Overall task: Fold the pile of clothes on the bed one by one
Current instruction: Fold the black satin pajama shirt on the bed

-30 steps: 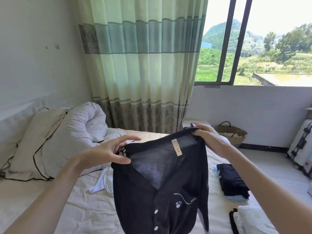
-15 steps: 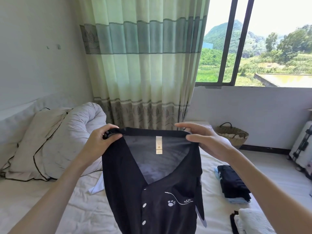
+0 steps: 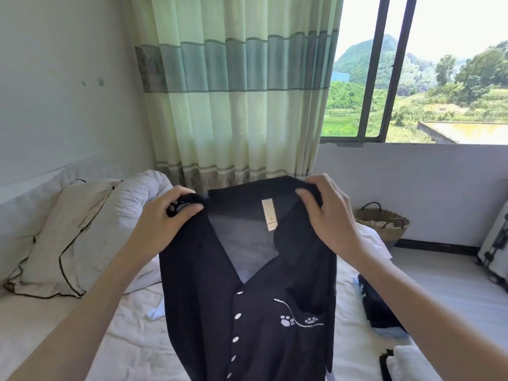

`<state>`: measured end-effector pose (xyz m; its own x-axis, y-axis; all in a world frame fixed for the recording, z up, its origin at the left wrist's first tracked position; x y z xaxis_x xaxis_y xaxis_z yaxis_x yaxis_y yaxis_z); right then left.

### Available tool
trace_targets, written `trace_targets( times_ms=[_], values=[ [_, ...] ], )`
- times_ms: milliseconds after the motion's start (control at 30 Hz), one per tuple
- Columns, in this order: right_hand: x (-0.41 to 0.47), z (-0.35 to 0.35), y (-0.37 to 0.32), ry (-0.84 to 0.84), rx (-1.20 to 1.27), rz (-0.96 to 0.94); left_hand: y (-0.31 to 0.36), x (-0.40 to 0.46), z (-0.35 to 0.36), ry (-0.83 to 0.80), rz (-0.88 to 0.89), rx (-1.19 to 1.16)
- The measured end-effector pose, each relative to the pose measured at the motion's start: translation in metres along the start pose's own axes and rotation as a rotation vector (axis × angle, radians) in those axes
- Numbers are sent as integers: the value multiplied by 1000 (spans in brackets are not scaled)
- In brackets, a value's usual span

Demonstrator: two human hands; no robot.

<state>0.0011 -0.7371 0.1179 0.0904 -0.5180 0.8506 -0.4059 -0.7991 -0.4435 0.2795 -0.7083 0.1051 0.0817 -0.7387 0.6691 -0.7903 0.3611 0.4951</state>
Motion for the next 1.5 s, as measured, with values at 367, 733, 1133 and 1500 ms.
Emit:
trace_targets(
  times_ms=[367, 733, 1133, 1500],
  values=[
    [-7, 24, 51, -368, -131, 382, -2, 0, -4, -89, 16, 140],
    [-73, 52, 62, -771, 335, 734, -25, -64, -15, -143, -156, 187],
    [-122, 113, 2, -562, 443, 585, -33, -191, -105, -212, -313, 388],
    [-90, 94, -151, -404, 233, 192, -6, -204, -246, 149, -144, 505]
  ],
)
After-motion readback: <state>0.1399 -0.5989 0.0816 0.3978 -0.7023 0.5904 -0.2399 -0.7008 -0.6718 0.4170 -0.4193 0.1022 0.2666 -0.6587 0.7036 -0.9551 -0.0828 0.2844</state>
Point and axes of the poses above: each hand's wrist, its own x-axis towards the middle knuckle, its own z-axis out of the palm, y = z × x, the point moved 7 cm from there along x, towards the middle knuckle, and after that the axes turned 11 degrees about x, right-handed, at the moved point
